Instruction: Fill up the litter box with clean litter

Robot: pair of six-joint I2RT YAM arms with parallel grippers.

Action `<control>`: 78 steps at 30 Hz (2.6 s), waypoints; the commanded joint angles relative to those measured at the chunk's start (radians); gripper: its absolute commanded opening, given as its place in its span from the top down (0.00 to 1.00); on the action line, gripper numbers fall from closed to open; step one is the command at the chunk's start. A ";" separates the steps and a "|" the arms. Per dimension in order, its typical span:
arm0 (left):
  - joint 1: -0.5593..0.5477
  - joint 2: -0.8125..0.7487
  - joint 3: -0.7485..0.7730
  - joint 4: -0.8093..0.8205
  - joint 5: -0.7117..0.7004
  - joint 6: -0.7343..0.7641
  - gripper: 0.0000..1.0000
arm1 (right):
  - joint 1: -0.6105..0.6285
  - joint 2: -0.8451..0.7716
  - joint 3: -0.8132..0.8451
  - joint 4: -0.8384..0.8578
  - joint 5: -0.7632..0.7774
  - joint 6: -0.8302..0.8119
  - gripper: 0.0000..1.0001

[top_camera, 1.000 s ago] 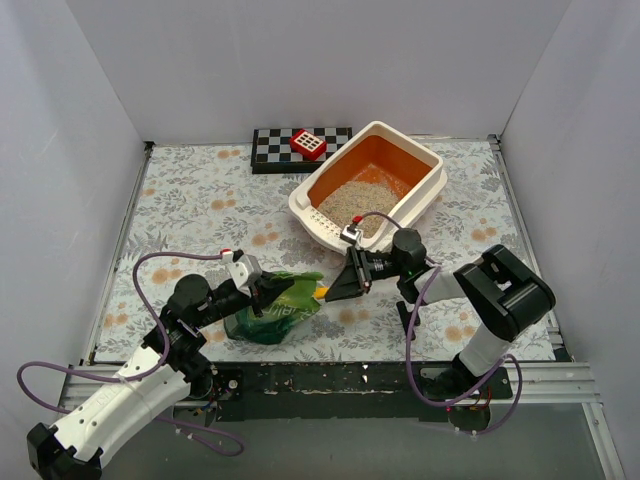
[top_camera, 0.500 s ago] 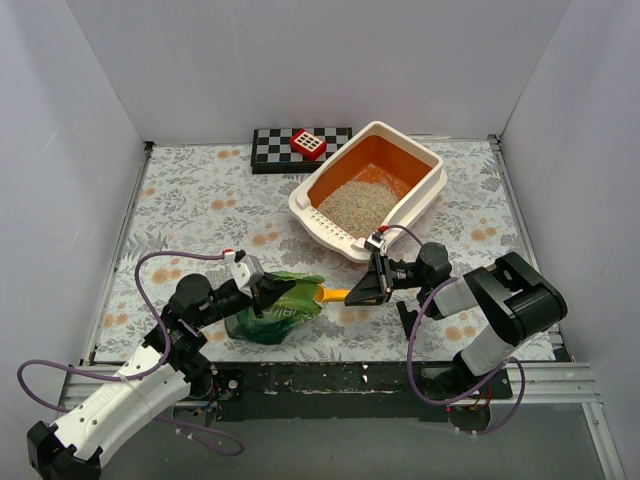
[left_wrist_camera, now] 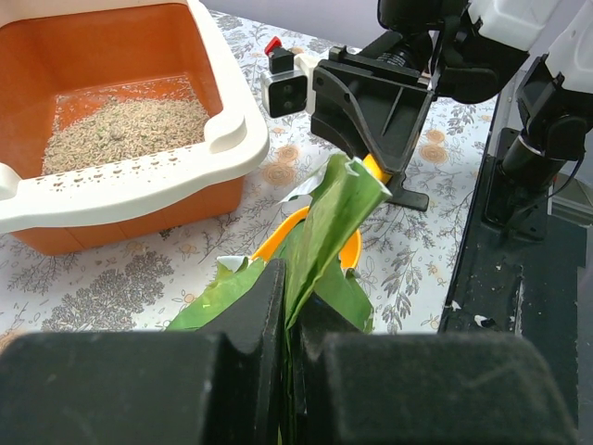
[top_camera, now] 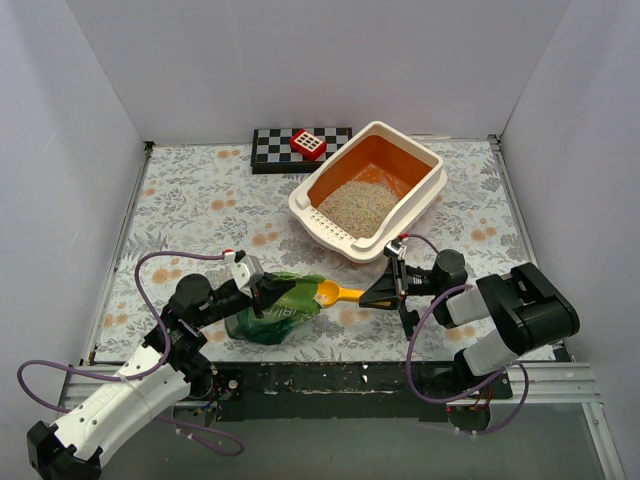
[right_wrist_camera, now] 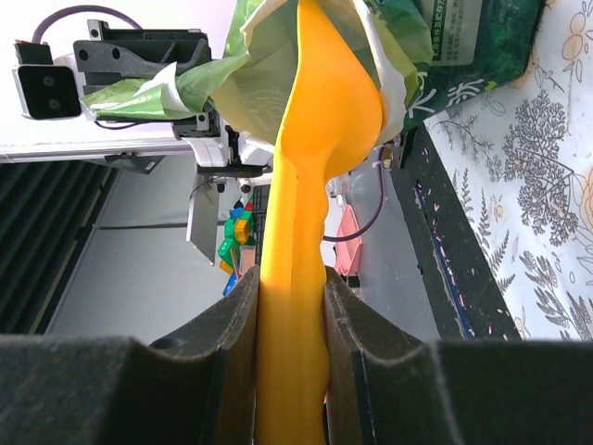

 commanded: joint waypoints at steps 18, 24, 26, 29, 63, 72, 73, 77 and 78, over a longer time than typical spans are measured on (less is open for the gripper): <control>-0.002 -0.097 -0.011 0.010 -0.124 0.018 1.00 | -0.083 -0.332 -0.027 -0.200 -0.039 -0.235 0.99; -0.002 -0.121 -0.007 0.002 -0.185 0.016 1.00 | -0.106 -0.460 0.036 -0.539 -0.016 -0.393 0.99; -0.002 -0.137 -0.012 0.007 -0.198 0.016 1.00 | -0.114 -0.481 0.036 -0.544 -0.008 -0.375 0.99; -0.002 -0.157 -0.015 0.010 -0.219 0.018 1.00 | -0.125 -0.506 0.033 -0.512 0.008 -0.318 0.99; -0.002 -0.177 -0.006 -0.011 -0.265 0.015 1.00 | -0.267 -0.138 1.097 -1.804 0.611 -0.997 0.99; -0.002 -0.166 -0.001 -0.019 -0.268 0.013 1.00 | -0.223 -0.118 1.198 -2.017 0.922 -1.261 0.99; -0.002 -0.165 0.000 -0.019 -0.265 0.013 1.00 | -0.209 -0.116 1.212 -2.021 0.943 -1.298 0.99; -0.002 -0.157 0.002 -0.024 -0.254 0.010 1.00 | -0.090 -0.092 1.339 -2.080 1.126 -1.439 0.99; -0.002 -0.155 0.003 -0.025 -0.257 0.010 1.00 | -0.059 -0.084 1.364 -2.089 1.175 -1.462 0.99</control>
